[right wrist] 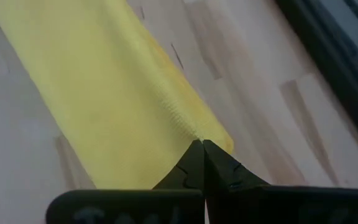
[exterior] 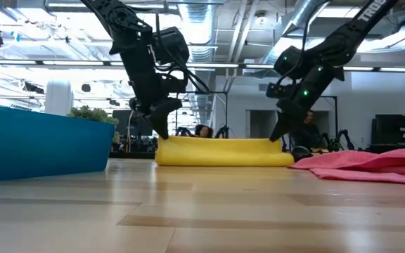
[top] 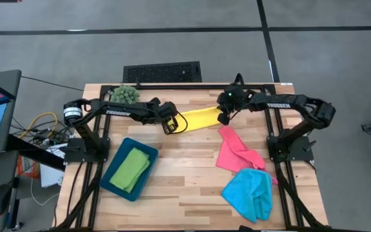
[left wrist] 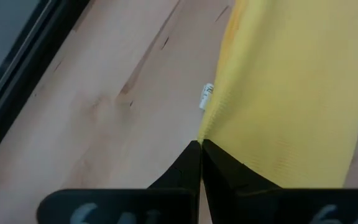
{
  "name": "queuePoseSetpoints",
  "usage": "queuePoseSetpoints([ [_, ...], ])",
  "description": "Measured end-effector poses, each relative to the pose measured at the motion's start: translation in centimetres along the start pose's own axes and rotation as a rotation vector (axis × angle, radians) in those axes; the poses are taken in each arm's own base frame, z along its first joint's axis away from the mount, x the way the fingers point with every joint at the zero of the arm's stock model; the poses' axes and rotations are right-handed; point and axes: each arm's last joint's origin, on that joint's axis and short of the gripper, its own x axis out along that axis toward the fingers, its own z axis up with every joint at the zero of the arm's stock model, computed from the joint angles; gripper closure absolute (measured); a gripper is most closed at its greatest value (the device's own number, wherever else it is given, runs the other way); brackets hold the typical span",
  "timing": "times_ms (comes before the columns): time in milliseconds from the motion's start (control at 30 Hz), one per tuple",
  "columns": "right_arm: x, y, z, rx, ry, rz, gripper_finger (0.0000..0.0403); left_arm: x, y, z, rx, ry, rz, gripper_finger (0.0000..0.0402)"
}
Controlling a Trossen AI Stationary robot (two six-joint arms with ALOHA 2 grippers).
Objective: Fold microfiber towels
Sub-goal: Fold the yellow microfiber towel
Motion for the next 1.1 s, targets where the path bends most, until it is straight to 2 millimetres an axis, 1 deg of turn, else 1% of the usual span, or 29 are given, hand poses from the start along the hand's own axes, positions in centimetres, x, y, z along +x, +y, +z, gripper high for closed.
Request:
queuePoseSetpoints([
  [100, 0.8, -0.1, -0.3, 0.005, 0.023, 0.005, 0.039, 0.0, 0.1, 0.0, -0.001, -0.008, 0.024, 0.04],
  [200, 1.1, -0.1, -0.4, 0.007, 0.021, 0.003, 0.039, 0.0, 0.2, 0.1, -0.001, -0.012, 0.059, 0.0389],
  [367, 1.1, -0.2, -0.3, 0.01, 0.018, -0.004, 0.0389, 0.2, 0.5, 0.1, -0.003, 0.0, 0.025, 0.036],
  [433, 1.1, -0.3, -0.2, 0.014, 0.007, -0.007, 0.0384, 0.2, 0.6, 0.1, -0.005, -0.003, 0.037, 0.0344],
  [533, 1.1, -0.3, -0.1, 0.025, 0.0, -0.011, 0.0365, 0.3, 0.9, 0.3, -0.008, -0.021, 0.062, 0.0315],
  [667, 1.0, -0.4, -0.1, 0.03, -0.003, -0.043, 0.0335, 0.5, 1.4, 0.6, -0.01, -0.034, 0.045, 0.0279],
  [833, 1.0, -1.0, -0.3, 0.069, 0.004, -0.072, 0.0295, 0.8, 2.3, 0.6, -0.047, -0.026, 0.058, 0.0249],
  [900, 0.9, -1.2, -0.4, 0.086, 0.017, -0.073, 0.0275, 0.7, 2.4, 0.7, -0.091, -0.031, 0.045, 0.0245],
  [967, 0.3, -1.6, -0.3, 0.122, 0.024, -0.076, 0.0255, 0.2, 2.5, 1.0, -0.139, -0.058, -0.001, 0.0246],
  [1100, -1.7, -2.1, 0.6, 0.153, -0.046, -0.04, 0.0226, -1.8, 2.4, 2.3, -0.201, -0.18, -0.169, 0.0262],
])
